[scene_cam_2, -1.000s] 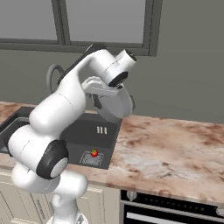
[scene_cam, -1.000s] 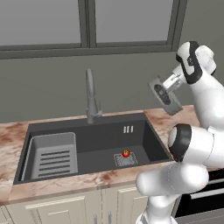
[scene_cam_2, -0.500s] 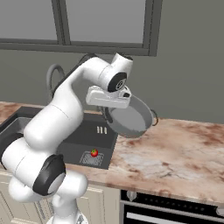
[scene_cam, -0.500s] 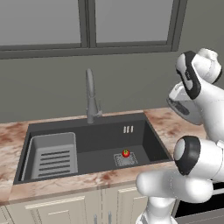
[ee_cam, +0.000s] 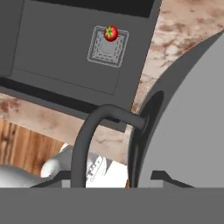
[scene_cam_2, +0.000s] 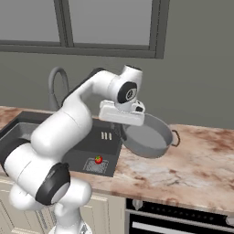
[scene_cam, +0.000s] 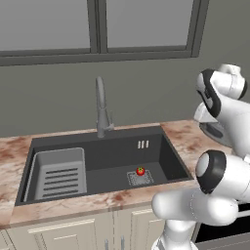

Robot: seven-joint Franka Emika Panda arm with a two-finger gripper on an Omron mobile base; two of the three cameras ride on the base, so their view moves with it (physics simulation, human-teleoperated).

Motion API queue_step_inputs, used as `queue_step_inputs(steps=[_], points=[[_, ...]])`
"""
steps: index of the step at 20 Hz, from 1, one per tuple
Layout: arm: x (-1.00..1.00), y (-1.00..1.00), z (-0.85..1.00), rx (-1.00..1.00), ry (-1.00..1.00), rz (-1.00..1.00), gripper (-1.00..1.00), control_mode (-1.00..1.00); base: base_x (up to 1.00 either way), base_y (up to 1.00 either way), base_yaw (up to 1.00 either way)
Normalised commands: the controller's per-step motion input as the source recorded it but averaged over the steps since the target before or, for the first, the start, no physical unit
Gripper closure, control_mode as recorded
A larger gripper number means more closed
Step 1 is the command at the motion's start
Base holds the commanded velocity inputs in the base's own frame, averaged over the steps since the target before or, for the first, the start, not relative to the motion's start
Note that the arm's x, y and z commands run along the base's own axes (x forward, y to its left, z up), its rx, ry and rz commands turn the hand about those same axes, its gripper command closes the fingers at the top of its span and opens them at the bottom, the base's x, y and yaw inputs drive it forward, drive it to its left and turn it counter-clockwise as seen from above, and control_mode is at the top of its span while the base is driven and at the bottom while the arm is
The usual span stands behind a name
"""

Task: Dump the tomato from the pot into the sink. Then turn on the water and wash the tomato. Then turn off the water and put the tomato back in the pot.

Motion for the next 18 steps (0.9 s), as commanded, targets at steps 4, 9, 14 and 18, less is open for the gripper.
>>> queue_step_inputs(steps=[4, 9, 14, 18], points=[[0.0, -0.21, -0.32, -0.05, 0.21, 0.0, 1.0, -1.0, 0.0, 0.0, 0.0], [0.0, -0.21, -0.52, -0.01, 0.17, 0.0, 1.0, -1.0, 0.0, 0.0, 0.0], [0.0, -0.16, -0.61, 0.0, 0.02, 0.0, 1.0, -1.0, 0.0, 0.0, 0.0], [0.02, -0.02, -0.55, 0.0, -0.04, 0.03, 1.0, -1.0, 0.0, 0.0, 0.0]])
